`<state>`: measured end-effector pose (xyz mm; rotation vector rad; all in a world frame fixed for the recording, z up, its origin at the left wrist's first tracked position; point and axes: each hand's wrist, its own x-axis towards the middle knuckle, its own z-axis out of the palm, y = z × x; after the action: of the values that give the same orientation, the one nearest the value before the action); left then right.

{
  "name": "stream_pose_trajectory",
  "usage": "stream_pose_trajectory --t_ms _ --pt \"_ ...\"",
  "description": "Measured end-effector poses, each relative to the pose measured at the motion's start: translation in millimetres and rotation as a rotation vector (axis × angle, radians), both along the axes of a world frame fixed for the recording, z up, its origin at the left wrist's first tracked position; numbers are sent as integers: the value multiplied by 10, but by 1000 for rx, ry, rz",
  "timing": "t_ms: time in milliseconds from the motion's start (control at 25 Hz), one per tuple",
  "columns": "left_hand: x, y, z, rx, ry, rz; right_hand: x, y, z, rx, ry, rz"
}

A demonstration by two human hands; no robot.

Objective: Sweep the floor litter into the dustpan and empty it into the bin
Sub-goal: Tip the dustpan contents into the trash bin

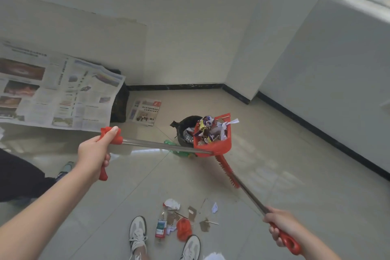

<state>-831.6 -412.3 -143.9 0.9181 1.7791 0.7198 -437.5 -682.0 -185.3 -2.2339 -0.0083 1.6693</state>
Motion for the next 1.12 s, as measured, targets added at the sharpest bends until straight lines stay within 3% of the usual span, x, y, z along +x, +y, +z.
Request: stream_pose_trajectory --t_ms 440,560,720,960,1120 --pt "-630 -156 -533 -127 -56 204 -75 -7 -72 -34 20 3" --pt "-727 -188 -713 -207 -16 188 -135 59 -105 -40 20 34" --pt "-688 -213 -932 -367 -119 215 -167 170 -155 -49 39 33" --pt "-608 -430 -1234 -458 13 192 -130 312 -152 -27 76 25" --pt "-691 -641 -1331 -532 -29 187 -111 350 -123 -5 76 19"
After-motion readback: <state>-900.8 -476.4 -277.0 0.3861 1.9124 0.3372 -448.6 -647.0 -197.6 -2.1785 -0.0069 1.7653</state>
